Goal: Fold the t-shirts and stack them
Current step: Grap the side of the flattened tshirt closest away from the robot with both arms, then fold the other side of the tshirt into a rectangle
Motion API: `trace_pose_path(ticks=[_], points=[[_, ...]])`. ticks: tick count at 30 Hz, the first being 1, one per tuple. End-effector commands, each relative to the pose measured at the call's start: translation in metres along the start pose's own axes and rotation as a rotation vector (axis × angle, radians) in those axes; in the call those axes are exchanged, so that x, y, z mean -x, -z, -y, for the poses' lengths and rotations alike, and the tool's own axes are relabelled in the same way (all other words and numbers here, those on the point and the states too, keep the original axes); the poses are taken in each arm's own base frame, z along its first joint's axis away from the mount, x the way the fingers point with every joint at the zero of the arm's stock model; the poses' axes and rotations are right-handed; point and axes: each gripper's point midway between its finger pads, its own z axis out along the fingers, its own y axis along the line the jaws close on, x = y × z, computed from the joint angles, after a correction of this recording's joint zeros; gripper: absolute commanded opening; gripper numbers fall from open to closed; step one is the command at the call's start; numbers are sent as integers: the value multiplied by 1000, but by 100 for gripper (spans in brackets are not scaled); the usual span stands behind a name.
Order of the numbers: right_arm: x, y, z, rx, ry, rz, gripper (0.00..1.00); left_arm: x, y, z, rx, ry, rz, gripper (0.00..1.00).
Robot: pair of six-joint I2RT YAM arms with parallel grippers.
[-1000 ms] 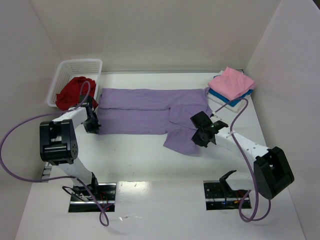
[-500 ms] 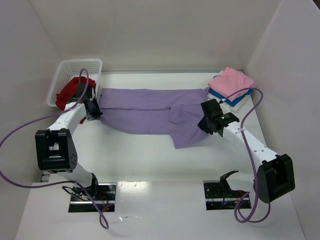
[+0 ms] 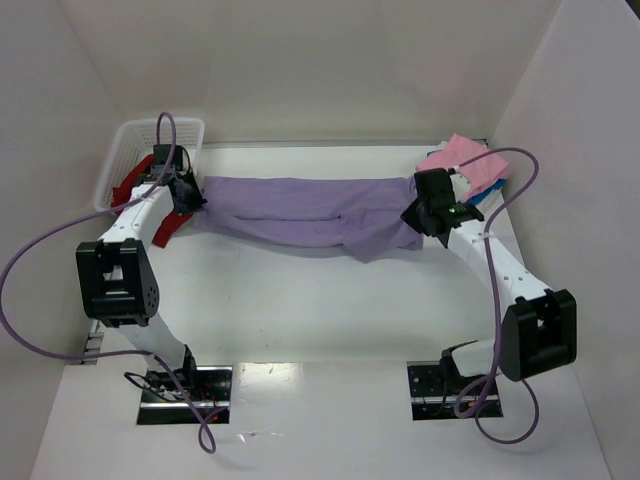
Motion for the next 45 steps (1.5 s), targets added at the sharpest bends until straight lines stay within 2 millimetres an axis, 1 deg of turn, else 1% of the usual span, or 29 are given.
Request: trace_pose_path(ticks=[1,2,3,4,5,6,7,9,10,11,12,13,14,15,17,22,24,25,27,28,31,32,34,35,37,39,42,44,45], points=[[41,-9,-33,80,-29,103,0,31,-5,12,-35,3,66,0],[41,-12,-34,73,-17,99,0,39,-5,12,-29,4,82,0],[46,-16,-35,73,-25,108,0,41,-11,13,-29,4,82,0],[47,-22,-43,91,-27,107,0,42,-13,13,-28,4,81,0],[46,-27,-43,91,-12,108,0,44,-15,14,-29,4,82,0],[51,-27,-49,99,-15,115,0,49,-19,16,-32,4,91,0],[47,-38,-48,80,3,100,0,47,-23,15,-29,4,83,0],[54,-44,-51,75,8,105,0,52,-29,13,-11,5,96,0],[56,-48,-55,81,16,111,0,57,-27,15,-14,5,108,0],[57,-57,-52,63,13,105,0,61,-34,14,-4,6,116,0],[63,-57,-58,73,10,115,0,65,-36,15,-8,6,126,0],[65,-59,-61,75,18,117,0,68,-38,14,0,7,132,0],[63,-67,-61,64,22,108,0,68,-43,14,2,6,125,0],[72,-67,-65,70,12,122,0,76,-43,15,6,7,142,0],[74,-71,-69,70,12,122,0,79,-49,14,16,8,142,0],[83,-85,-68,67,-4,130,0,94,-53,15,28,11,175,0],[88,-85,-77,86,-17,134,0,99,-54,17,24,11,185,0],[83,-92,-74,73,-13,122,0,96,-59,16,28,11,174,0],[90,-92,-84,93,-16,128,0,99,-61,15,37,2,179,0],[84,-101,-80,76,-2,114,0,100,-64,15,37,2,179,0],[85,-107,-91,105,-3,103,0,102,-71,16,37,2,178,0],[79,-115,-87,89,2,88,0,103,-74,17,38,2,176,0],[78,-121,-90,93,3,79,0,105,-76,15,47,3,179,0],[72,-129,-86,79,7,66,0,102,-80,13,58,3,173,0],[73,-133,-88,78,18,66,0,107,-78,13,65,5,187,0],[69,-143,-86,67,21,55,0,103,-83,9,84,4,172,0],[70,-153,-90,65,32,54,0,101,-86,2,116,-4,172,0],[73,-160,-87,57,37,56,0,99,-90,0,129,-4,165,0],[76,-161,-91,64,36,62,0,99,-91,0,129,-4,165,0]])
